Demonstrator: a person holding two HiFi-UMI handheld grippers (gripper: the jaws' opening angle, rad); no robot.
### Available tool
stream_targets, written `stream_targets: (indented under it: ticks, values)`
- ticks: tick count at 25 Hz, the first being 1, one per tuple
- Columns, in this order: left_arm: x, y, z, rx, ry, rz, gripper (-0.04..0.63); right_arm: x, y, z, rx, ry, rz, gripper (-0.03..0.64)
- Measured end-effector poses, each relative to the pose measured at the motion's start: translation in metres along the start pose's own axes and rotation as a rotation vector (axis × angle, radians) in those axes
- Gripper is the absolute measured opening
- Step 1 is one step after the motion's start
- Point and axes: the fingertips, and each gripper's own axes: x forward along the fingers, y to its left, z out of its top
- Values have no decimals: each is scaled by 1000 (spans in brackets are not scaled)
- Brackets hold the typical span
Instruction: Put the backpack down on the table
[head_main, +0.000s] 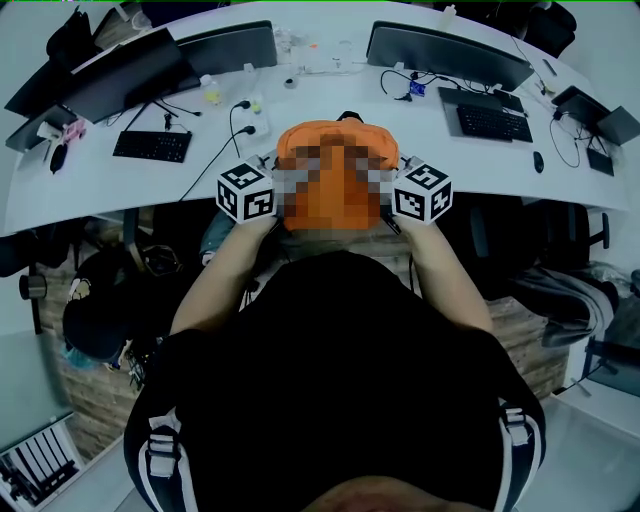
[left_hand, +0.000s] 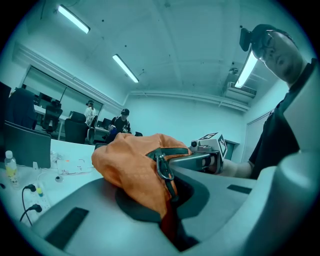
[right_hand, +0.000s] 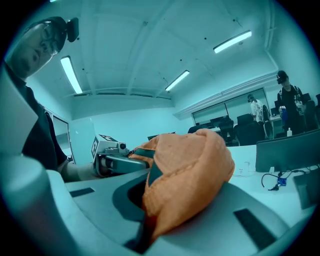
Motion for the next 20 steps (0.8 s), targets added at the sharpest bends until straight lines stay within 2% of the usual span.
stream_targets:
  ticks: [11,20]
  values:
    - [-5,0,5,-3,4,-23,31,4,2,6,-1,8,-39,25]
    - [19,17,7,-6,26,-24,31,5,-28,6,25,0,-59,25]
